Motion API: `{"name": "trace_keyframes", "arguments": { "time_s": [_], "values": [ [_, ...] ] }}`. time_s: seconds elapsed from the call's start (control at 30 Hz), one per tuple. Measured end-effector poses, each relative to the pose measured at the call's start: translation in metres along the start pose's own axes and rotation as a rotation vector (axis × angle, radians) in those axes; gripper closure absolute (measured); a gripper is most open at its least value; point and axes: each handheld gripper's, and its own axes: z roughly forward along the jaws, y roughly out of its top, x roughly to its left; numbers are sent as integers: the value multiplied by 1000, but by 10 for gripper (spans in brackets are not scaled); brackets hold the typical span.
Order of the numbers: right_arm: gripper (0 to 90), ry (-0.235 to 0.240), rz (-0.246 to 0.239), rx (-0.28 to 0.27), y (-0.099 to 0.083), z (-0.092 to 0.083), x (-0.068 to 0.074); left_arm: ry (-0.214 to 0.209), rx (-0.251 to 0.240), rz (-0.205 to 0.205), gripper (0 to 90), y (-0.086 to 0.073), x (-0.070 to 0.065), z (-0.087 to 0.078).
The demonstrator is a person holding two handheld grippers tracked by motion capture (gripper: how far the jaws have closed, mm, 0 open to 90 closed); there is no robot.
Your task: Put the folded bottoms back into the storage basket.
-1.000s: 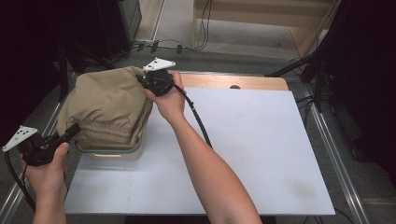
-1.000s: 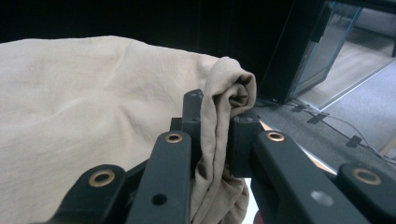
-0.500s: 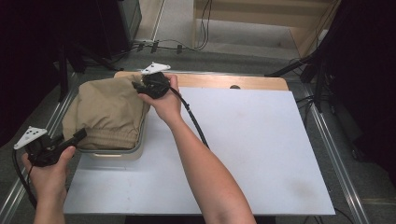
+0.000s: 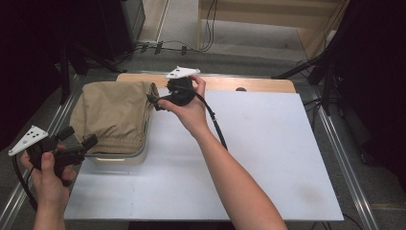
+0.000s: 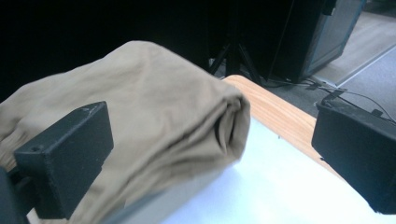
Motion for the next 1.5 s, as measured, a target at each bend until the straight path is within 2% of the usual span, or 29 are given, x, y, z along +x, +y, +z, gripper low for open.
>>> {"name": "trace_keyframes", "arguments": {
  "time_s": [0.1, 0.2, 0.3, 0.37, 0.5, 0.63, 0.77, 0.9, 0.97, 1.1, 1.27, 1.33, 1.5],
  "values": [
    [0, 0, -6, -7, -14, -19, -2, -14, -7, 2, 0, 2, -4, 4],
    [0, -8, 13, -21, -29, -40, -5, -31, -9, 1, 0, 4, -9, 10],
    [0, -9, 25, -42, -43, -61, -9, -32, 9, 44, 0, 10, -21, 17],
    [0, -6, 26, -44, -52, -72, -11, -56, 18, 57, 0, 14, -28, 21],
    [0, -10, 9, -42, -71, -97, -14, -104, 13, 58, 0, 23, -40, 30],
    [0, -10, 3, -52, -91, -125, -17, -110, 36, 68, 0, 30, -44, 41],
    [0, -3, 18, -55, -110, -149, -20, -124, 52, 72, 0, 38, -45, 56],
    [0, -21, 25, -44, -132, -172, -21, -125, 81, 94, 0, 44, -49, 73],
    [0, -29, 28, -38, -142, -184, -21, -129, 94, 91, 0, 48, -50, 83],
    [0, -41, 27, -33, -162, -208, -20, -176, 98, 84, 0, 54, -49, 102],
    [0, -50, 36, -33, -184, -237, -19, -148, 138, 106, 0, 61, -55, 131],
    [0, -55, 44, -39, -191, -248, -18, -151, 154, 96, 2, 63, -55, 143],
    [0, -75, 56, -31, -206, -270, -19, -89, 207, 93, 52, 64, -51, 170]
  ]
}}
